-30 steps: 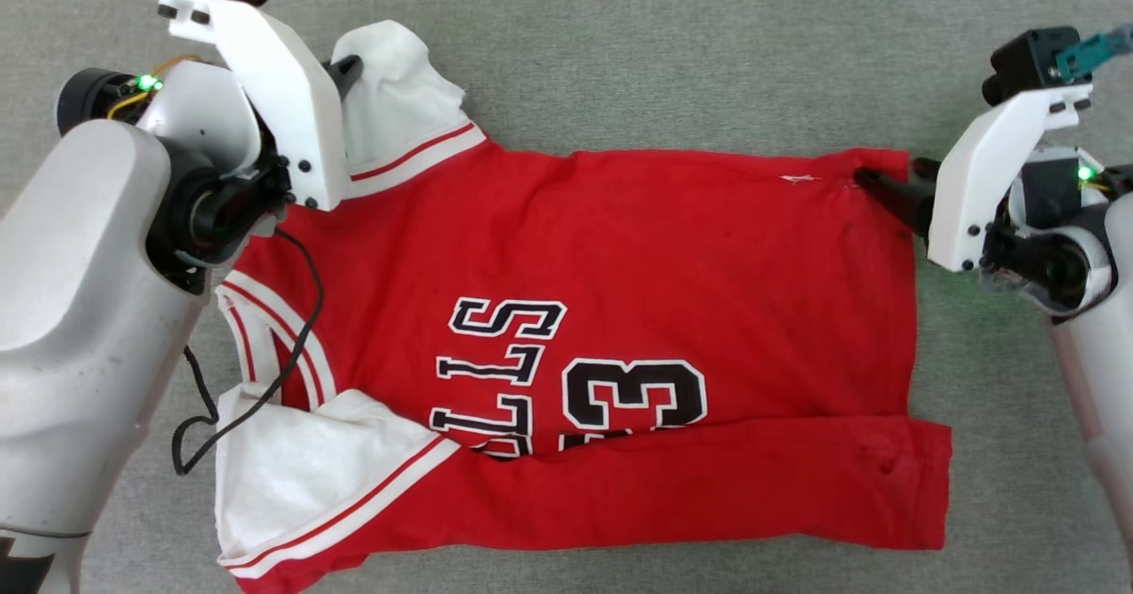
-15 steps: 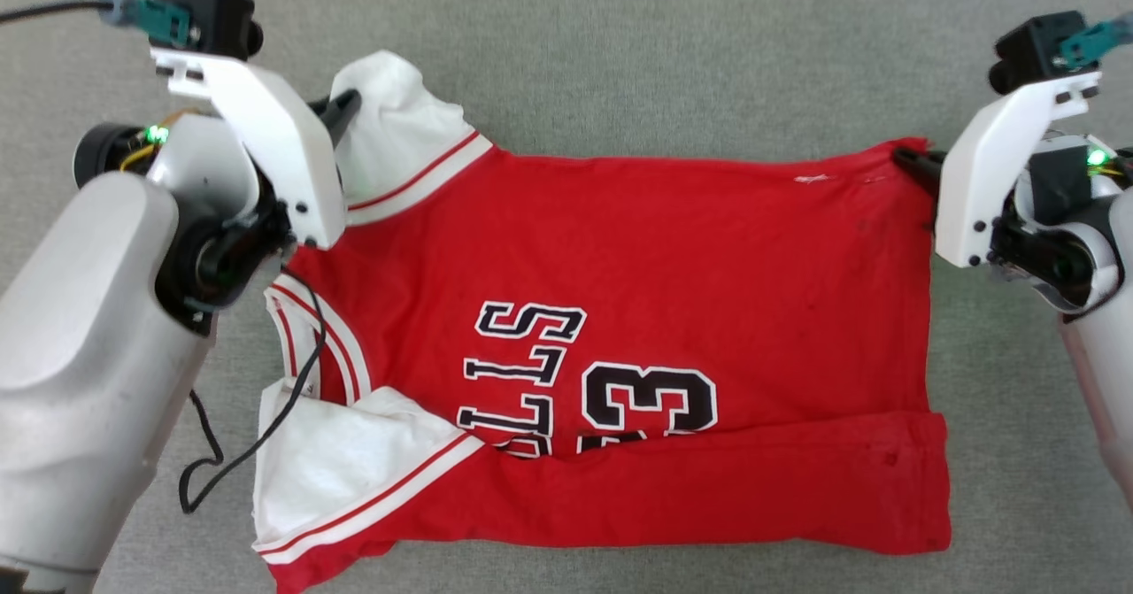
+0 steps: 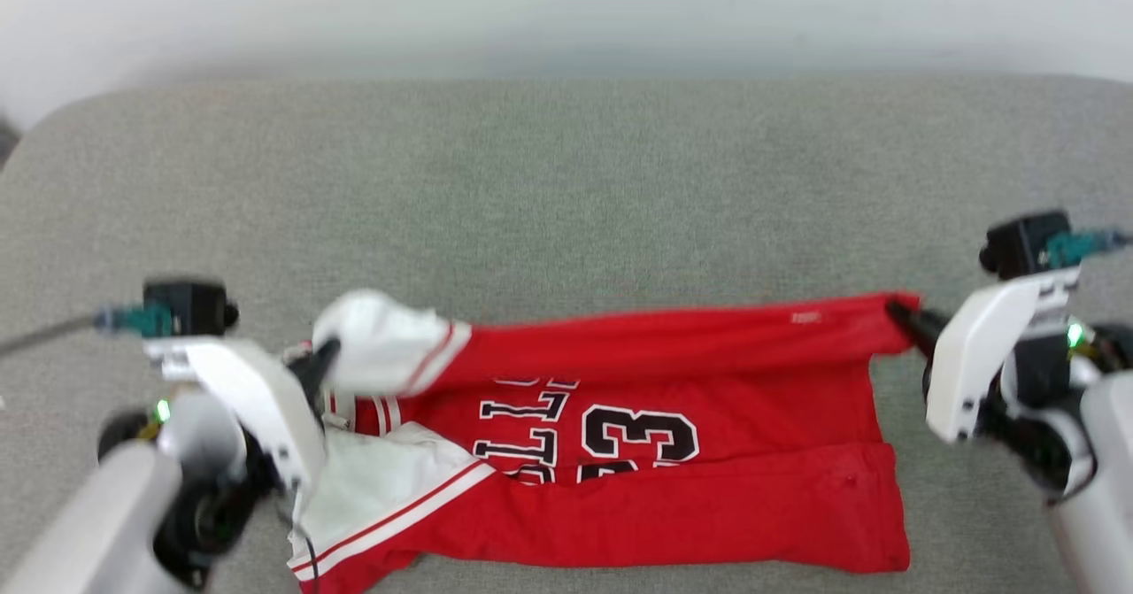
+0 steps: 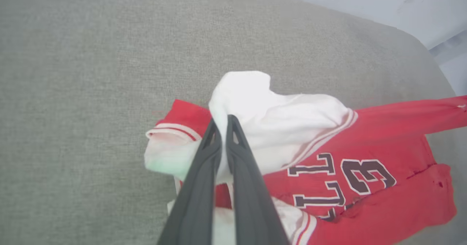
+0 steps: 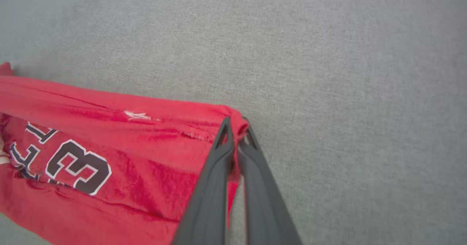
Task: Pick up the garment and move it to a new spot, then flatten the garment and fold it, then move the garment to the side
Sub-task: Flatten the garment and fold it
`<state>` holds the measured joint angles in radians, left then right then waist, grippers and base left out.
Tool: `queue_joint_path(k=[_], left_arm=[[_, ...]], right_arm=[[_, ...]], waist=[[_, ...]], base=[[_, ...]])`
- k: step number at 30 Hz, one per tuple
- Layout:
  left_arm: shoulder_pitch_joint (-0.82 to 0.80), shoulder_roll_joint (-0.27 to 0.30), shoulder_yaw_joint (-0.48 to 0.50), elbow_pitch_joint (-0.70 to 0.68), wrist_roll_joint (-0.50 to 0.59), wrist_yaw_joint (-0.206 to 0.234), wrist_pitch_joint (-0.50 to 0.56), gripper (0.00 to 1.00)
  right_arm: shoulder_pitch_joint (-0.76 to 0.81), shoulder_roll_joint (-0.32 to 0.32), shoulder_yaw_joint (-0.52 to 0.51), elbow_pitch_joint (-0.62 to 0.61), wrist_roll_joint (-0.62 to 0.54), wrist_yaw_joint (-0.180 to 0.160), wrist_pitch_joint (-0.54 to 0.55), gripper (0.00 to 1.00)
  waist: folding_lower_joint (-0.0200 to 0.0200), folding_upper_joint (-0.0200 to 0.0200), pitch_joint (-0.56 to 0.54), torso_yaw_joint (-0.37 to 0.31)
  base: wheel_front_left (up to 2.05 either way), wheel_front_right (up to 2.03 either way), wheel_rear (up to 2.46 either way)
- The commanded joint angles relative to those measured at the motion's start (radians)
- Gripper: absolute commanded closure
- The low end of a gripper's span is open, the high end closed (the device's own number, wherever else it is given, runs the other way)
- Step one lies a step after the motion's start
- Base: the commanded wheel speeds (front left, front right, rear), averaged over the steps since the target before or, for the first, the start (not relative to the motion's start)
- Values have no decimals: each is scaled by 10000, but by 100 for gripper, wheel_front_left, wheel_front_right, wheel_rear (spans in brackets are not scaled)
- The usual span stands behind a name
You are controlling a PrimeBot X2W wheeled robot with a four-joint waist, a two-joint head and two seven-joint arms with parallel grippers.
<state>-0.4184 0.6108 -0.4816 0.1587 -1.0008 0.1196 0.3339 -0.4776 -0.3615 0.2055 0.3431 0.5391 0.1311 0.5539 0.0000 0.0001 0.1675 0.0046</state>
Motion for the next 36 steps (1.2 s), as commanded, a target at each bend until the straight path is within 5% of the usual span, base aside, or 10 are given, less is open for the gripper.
queue_joint_path(k=[1, 5, 6, 8, 9, 10, 11, 23, 29, 36], left_arm=[[717, -16, 59, -164, -209, 170, -141, 100], [2012, -250, 19, -244, -698, 436, -248, 100], [2250, -350, -4, -152, -809, 482, -245, 92], [2541, -524, -52, 107, -918, 510, -375, 62], [2662, -660, -60, 219, -1044, 446, -405, 35], [2735, -734, -77, 355, -1041, 387, -482, 0], [2793, -804, -65, 491, -1034, 370, -607, 0], [3675, -1260, 585, 505, -77, 688, -3832, 0], [3616, -1198, 656, -750, 1514, 1385, -5613, 0], [3335, -1490, 616, -1543, 3002, 1518, -5969, 0]], right_arm=[[623, 110, -90, -188, -44, -8, -152, 100], [1802, 374, -358, -379, 14, -8, -449, 100], [2051, 427, -449, -379, -64, -8, -566, 100], [2592, 612, -570, -235, -54, -8, -727, 100], [2794, 676, -591, -200, -75, -8, -865, 98], [2961, 727, -618, -129, -118, -8, -1034, 64], [3171, 801, -613, -30, -107, -8, -1148, 0], [4721, 965, -1043, -1122, -23, -8, -1913, 0], [4724, 883, -2138, -2313, -363, -8, -325, 0], [4445, 1067, -2490, -2569, -711, -8, 1591, 0]], waist=[[0, -1, -320, -24], [0, -1, -415, 26], [0, -1, -421, 38], [0, -1, -452, 64], [0, -1, -459, 77], [0, -1, -478, 86], [0, -1, -530, 91], [0, -1, -1617, -267], [0, -1, -1891, -208], [0, -1, -1731, 234]], base=[[0, 0, 0], [0, 0, 0], [0, 0, 0], [0, 0, 0], [0, 0, 0], [0, 0, 0], [0, 0, 0], [0, 0, 0], [0, 0, 0], [0, 0, 0]])
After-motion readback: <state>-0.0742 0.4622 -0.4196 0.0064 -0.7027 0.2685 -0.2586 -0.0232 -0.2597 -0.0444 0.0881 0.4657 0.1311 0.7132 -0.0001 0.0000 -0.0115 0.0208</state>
